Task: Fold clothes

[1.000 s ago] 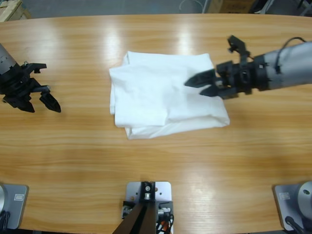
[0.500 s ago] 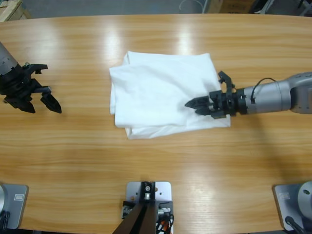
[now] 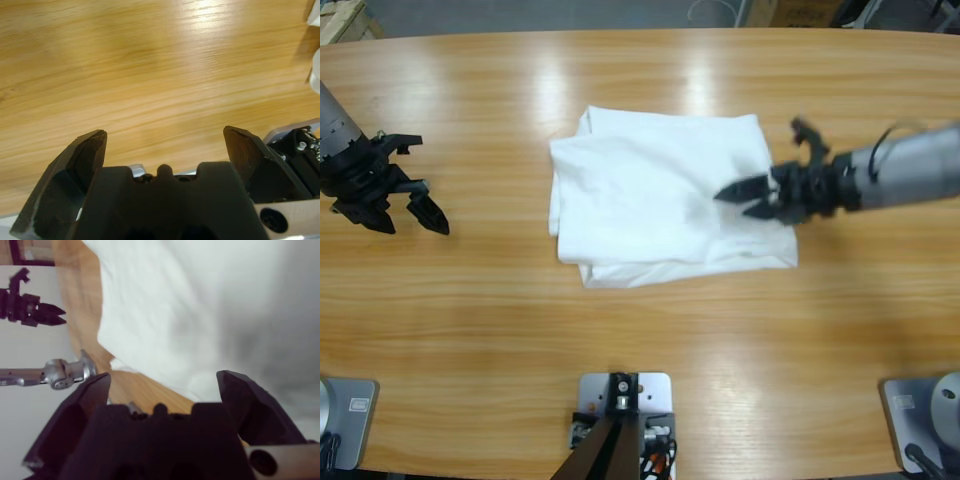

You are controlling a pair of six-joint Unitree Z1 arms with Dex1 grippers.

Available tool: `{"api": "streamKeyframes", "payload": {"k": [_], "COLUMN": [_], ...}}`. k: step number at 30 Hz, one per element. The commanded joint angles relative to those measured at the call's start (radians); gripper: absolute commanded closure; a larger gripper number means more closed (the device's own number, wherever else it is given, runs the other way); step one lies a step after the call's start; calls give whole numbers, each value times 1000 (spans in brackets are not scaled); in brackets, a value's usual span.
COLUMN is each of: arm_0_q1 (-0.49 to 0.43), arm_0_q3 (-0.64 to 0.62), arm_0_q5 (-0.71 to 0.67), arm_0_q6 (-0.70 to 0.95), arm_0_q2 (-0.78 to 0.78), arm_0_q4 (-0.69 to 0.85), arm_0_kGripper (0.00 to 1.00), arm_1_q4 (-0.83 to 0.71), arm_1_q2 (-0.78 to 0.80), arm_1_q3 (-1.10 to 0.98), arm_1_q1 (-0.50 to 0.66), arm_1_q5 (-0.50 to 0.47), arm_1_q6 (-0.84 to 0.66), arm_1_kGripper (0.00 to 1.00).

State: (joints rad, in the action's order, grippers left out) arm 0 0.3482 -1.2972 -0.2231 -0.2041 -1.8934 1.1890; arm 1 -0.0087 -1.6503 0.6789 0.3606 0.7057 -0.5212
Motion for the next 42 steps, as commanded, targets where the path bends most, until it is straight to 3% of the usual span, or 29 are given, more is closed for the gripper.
{"api": "streamKeyframes", "payload": {"k": [1, 6, 8, 13, 25, 42], "arm_0_q1": [12, 12, 12, 12, 12, 12], "arm_0_q3": [16, 16, 16, 16, 15, 15], "arm_0_q5": [-13, -13, -13, -12, -12, -12], "arm_0_q6": [-1, 0, 0, 0, -2, -2], "arm_0_q2": [-32, -34, -32, -35, -42, -42], "arm_0_q4": [-5, -5, -5, -5, -3, -2], "arm_0_kGripper": [87, 87, 87, 87, 87, 87], "arm_1_q4": [279, 351, 403, 463, 433, 354], "arm_1_q2": [114, 14, 15, -24, -236, -383], "arm_1_q3": [215, 264, 253, 260, 252, 253], "arm_1_q1": [-35, -123, -219, -416, -356, -302], "arm_1_q5": [-92, -26, -45, 69, 93, 107], "arm_1_q6": [96, 217, 275, 413, 487, 498], "arm_1_kGripper": [142, 140, 226, 225, 211, 230]}}
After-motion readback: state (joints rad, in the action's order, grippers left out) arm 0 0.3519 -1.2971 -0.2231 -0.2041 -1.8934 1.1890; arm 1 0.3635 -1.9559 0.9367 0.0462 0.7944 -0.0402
